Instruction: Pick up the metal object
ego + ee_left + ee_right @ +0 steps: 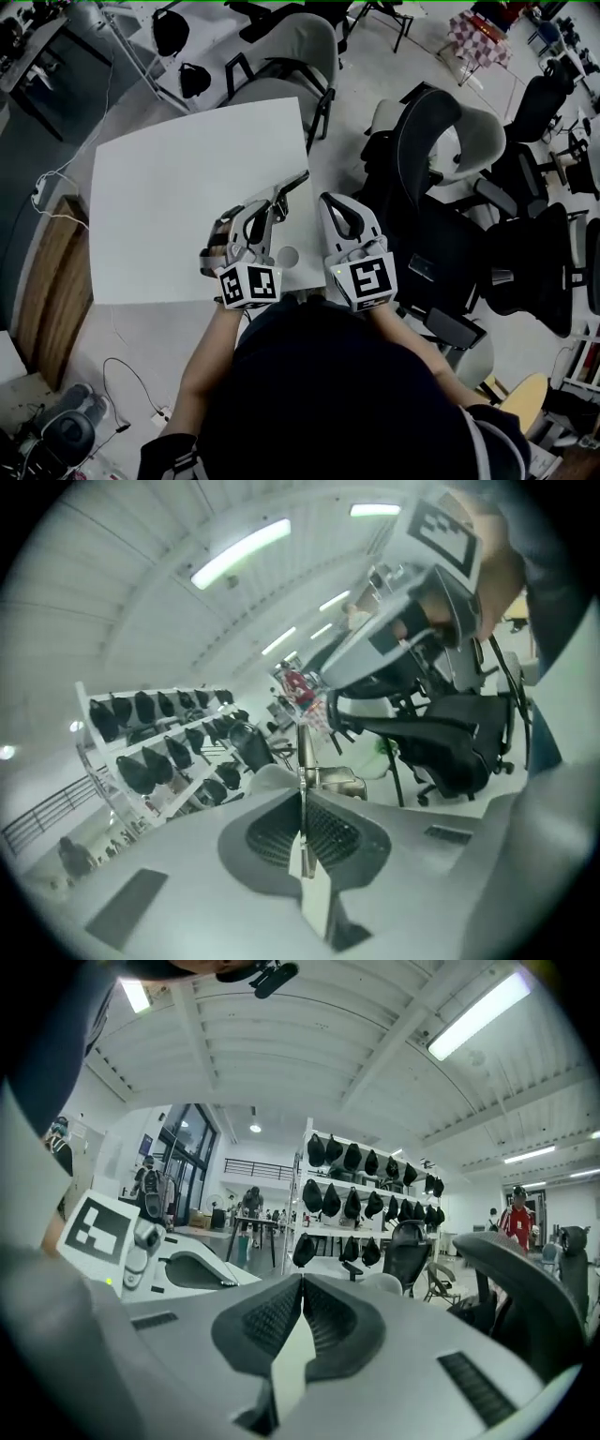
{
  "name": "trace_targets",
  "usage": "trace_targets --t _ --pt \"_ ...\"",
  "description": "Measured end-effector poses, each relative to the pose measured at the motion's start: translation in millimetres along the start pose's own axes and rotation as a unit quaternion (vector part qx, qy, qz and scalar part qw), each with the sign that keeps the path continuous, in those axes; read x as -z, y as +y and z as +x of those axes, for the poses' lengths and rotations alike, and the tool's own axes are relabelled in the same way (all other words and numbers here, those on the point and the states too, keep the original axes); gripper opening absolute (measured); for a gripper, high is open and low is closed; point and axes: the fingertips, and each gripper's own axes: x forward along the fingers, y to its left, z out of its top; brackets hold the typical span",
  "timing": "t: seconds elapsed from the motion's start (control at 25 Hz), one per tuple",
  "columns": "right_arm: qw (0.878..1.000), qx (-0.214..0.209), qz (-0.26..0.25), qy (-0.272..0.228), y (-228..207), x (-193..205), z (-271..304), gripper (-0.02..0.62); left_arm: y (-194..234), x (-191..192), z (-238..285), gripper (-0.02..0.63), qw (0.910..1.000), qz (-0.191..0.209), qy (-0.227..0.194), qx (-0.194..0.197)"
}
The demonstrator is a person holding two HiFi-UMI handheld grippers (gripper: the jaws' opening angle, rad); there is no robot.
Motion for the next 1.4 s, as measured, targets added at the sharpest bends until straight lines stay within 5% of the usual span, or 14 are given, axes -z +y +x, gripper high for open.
trace_targets --t 0.2,0.4,0.56,1.4 --pt "0.999 0.012 -0.004 -0.034 -10.3 -29.2 5.2 0.026 50.1 -39.9 -24.7 0.023 0.9889 -0.111 -0.067 -0.072" --pt "0.997 0.019 -0.013 -0.079 -20.5 -63.4 6.8 0.026 97.0 -69.0 -47.1 0.023 0.9517 -0.231 -0.159 -0.126" --pt "0.995 0.028 -0.013 -0.096 -27.7 -84.8 3.6 0.026 119.5 -79.9 -61.1 0.023 0.9322 -0.277 -0.177 -0.151" --pt "0.992 0.04 -0.027 -0.119 -31.0 -118.7 -7.8 0.026 144.7 -95.9 -80.2 0.023 0.9315 -0.262 -0.18 -0.177"
